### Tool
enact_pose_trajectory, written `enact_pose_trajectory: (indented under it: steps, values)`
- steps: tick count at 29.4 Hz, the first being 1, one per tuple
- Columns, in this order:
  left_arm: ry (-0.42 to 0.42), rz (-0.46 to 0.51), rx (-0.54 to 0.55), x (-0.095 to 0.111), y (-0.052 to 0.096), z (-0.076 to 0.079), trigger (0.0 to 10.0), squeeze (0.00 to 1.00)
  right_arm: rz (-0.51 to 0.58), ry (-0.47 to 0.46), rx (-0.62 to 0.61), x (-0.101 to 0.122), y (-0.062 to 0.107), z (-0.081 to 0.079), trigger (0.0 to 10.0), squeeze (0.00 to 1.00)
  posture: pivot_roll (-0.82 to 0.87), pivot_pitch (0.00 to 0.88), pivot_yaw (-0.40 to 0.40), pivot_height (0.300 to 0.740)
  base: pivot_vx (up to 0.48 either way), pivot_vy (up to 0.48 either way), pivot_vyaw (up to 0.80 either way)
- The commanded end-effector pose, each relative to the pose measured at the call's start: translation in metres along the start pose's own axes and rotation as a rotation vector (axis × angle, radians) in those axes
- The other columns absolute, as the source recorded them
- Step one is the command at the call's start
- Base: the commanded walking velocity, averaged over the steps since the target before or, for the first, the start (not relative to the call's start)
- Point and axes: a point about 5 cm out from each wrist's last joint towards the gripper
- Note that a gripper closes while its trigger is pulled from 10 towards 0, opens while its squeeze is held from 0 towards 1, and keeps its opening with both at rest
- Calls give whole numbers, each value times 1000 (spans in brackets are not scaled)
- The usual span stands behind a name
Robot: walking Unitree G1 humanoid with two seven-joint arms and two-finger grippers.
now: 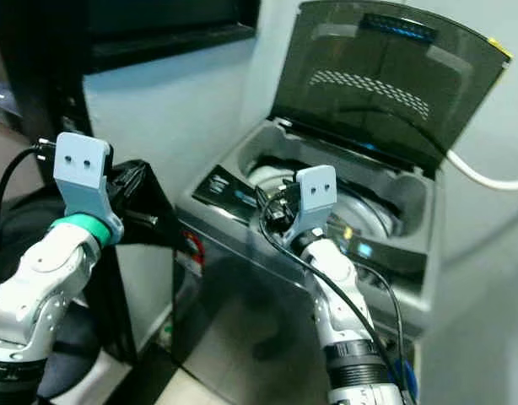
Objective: Clothes washing
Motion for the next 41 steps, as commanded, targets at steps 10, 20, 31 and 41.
enact_pose_trajectory:
  steps: [10,20,31,41]
  values:
    - [15,32,-68,7,-2,12,10000,0,-9,-12,-46,-2,4,11,10000,0,6,62,-43,740,0,0,-800]
    - [90,83,-70,18,-2,11,10000,0,-3,-17,-51,0,3,12,10000,0,8,63,-44,740,0,0,-800]
    - [122,139,-77,33,0,9,10000,0,10,-52,39,2,2,-1,10000,0,8,65,-43,740,0,0,-582]
    - [133,145,-25,39,-1,-2,10000,0,0,-58,94,-1,5,-10,10000,0,11,67,-40,740,0,0,0]
Point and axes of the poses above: a point about 5 cm out from each wrist's last joint towards the gripper, its own y axis pointing back from the gripper into the wrist, its own x axis along the axis of the wrist's last joint, z = x × y
